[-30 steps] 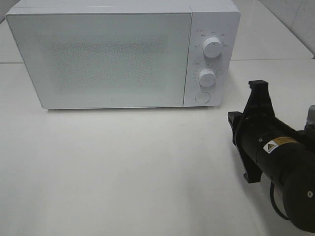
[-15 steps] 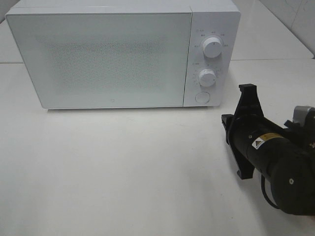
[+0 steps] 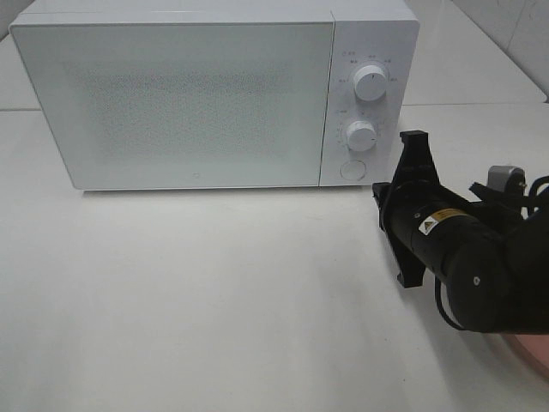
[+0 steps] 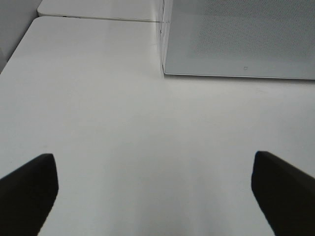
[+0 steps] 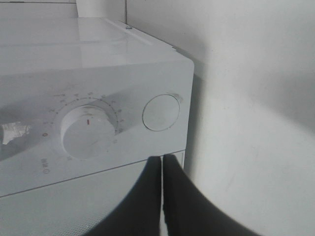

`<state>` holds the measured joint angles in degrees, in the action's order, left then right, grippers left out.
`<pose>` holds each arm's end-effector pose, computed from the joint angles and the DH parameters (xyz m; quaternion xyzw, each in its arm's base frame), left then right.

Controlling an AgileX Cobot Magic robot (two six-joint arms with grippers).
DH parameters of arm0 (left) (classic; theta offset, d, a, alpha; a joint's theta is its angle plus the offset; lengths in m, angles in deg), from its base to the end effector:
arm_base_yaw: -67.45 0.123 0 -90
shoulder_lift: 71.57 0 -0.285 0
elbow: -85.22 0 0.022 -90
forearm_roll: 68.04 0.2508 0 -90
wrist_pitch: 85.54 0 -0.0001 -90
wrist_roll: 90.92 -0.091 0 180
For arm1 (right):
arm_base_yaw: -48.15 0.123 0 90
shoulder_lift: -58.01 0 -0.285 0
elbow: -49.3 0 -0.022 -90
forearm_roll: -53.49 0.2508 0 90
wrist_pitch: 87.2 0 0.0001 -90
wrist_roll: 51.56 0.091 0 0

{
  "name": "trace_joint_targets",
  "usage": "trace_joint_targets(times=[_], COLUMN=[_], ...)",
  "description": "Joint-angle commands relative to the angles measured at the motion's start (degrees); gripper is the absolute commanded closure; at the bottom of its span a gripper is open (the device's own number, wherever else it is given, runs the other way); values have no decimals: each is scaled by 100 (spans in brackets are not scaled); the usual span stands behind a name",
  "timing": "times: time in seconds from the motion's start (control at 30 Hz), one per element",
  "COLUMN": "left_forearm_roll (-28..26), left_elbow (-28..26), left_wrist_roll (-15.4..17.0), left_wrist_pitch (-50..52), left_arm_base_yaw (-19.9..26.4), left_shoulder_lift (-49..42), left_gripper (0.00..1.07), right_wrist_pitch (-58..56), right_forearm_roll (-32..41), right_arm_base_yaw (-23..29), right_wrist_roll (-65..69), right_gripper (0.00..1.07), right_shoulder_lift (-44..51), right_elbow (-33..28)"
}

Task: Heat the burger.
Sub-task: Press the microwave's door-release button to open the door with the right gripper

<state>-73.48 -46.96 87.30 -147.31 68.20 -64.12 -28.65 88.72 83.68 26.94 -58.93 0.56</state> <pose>-0.0081 -0.0077 0.2798 0.0103 0.8518 -0.0359 0.5225 0.2585 0.1296 0.1091 0.5417 0.6108 0.4128 0.4037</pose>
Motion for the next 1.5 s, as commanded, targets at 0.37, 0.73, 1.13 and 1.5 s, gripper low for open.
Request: trace_joint_targets(times=[0.37, 0.73, 1.13, 1.5], left_forearm_roll=[0, 0, 0, 0], left_elbow=[-6, -6, -6, -6], left_wrist_roll=[29, 29, 29, 29], left_wrist_pitch=[63, 63, 63, 63], left_arm_base_yaw=[-11, -11, -11, -11], left_shoulder_lift=[-92, -92, -92, -92], left_gripper=[6, 6, 6, 6], right_wrist_pitch=[-298, -441, -539, -476], right_forearm_roll=[476, 103, 258, 590], right_arm_base_yaw=[-97, -315, -355, -355], right_wrist_roll=[-6, -6, -115, -286], right_gripper=[107, 107, 107, 107], right_shoulder_lift=[-693, -974, -1266, -1421], right_elbow=[1026, 1530, 1937, 1977])
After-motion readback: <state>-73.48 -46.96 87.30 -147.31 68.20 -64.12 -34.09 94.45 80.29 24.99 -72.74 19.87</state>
